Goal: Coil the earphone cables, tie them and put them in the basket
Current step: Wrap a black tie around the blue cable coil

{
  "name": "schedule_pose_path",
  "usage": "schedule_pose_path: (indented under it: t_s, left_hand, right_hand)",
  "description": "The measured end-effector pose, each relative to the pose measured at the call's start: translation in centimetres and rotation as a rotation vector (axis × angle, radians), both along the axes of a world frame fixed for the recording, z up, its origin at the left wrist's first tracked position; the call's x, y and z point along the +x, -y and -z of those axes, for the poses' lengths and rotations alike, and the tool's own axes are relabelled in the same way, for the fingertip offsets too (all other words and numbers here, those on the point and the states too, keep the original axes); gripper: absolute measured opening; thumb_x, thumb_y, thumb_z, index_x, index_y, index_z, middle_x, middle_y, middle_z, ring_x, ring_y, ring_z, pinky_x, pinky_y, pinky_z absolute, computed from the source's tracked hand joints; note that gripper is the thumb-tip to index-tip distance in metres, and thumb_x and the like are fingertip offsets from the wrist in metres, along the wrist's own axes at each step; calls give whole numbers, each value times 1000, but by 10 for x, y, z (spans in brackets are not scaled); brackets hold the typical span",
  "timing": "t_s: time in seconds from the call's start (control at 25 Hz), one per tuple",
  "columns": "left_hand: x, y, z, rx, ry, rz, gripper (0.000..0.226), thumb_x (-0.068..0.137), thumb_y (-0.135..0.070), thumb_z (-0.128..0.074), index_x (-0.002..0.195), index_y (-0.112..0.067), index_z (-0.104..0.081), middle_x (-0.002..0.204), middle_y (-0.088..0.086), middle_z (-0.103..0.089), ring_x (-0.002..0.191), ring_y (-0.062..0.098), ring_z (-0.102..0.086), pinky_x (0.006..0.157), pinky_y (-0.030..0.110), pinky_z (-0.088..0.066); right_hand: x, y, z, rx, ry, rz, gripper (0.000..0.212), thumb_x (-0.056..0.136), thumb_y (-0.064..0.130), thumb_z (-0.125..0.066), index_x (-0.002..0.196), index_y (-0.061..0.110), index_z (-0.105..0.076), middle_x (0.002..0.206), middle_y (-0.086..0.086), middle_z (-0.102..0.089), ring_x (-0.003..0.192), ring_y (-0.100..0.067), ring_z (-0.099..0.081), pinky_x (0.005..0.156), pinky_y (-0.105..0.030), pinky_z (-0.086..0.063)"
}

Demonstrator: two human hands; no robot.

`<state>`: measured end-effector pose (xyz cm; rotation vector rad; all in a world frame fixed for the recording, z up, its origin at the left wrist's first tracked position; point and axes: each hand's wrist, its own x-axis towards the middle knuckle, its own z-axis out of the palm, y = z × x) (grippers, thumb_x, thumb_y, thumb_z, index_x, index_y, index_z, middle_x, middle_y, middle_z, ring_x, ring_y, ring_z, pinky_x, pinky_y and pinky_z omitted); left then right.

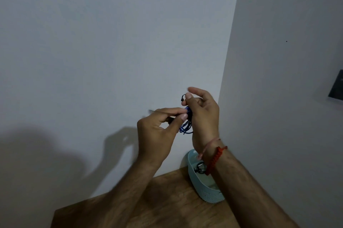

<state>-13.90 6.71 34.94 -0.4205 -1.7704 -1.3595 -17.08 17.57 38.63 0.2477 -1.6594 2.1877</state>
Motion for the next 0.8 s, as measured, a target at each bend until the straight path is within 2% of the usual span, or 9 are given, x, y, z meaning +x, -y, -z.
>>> schedule_pose_path:
  t_s: [0.08,0.16,0.24,0.32,0.4,0.48,0.56,0.64,0.8]
  left_hand:
    - [4,-7,-5,241,121,127,16,93,-11,-72,101,-22,-80,92,-14,-81,92,4,-76,76,17,-58]
    - [10,-10,-13,518,212,190,15,94,-10,-70,97,-21,-80,91,-10,-82,85,3,-74,66,15,-54]
    - [13,-7,-24,780,253,265,17,92,-6,-71,96,-20,-79,90,-4,-81,74,9,-65,58,19,-48]
    - [12,-1,-33,913,277,349,20,92,-3,-68,102,-18,-76,85,0,-77,62,10,-53,49,19,-39]
    - [11,2,-41,922,296,389,19,95,-7,-64,105,-19,-74,76,-2,-72,54,8,-49,43,18,-31]
    - [11,1,-46,852,323,382,15,97,-13,-64,101,-19,-77,69,-5,-66,50,8,-45,40,18,-29]
    - [14,-3,-47,768,346,351,16,97,-17,-65,94,-20,-80,67,-5,-63,50,8,-44,40,17,-31]
    - [17,-2,-50,695,348,317,15,97,-18,-67,92,-21,-81,71,-3,-67,53,8,-45,42,15,-36]
    - [14,8,-59,519,349,240,16,93,-16,-72,103,-26,-79,87,-3,-81,59,6,-49,49,14,-41]
  right_hand:
    - [3,6,0,3,-43,-13,16,97,14,-63,101,13,-78,79,1,-71,71,-9,-62,63,-22,-53]
    - [7,11,-2,12,-52,-1,15,95,14,-65,93,13,-79,80,-3,-71,68,-10,-60,59,-21,-51]
    - [7,15,-2,22,-60,50,16,97,16,-63,87,15,-76,74,2,-68,64,-8,-57,56,-22,-49]
    - [8,18,-1,31,-78,99,17,100,20,-58,89,15,-70,68,8,-63,59,-6,-55,54,-25,-48]
    - [9,21,-2,36,-102,124,14,101,24,-58,91,14,-63,63,8,-59,55,-7,-53,54,-27,-48]
    - [11,23,-4,47,-121,132,13,99,26,-60,94,14,-59,62,7,-58,55,-6,-54,55,-26,-49]
    - [13,20,-7,92,-154,132,8,99,25,-61,101,18,-64,64,6,-61,59,-5,-58,59,-23,-52]
    - [13,15,-8,156,-207,114,13,98,22,-63,105,21,-74,70,3,-67,65,-6,-62,63,-22,-55]
    - [14,4,-8,171,-191,129,13,96,19,-65,91,18,-77,74,0,-75,62,-7,-64,57,-22,-53]
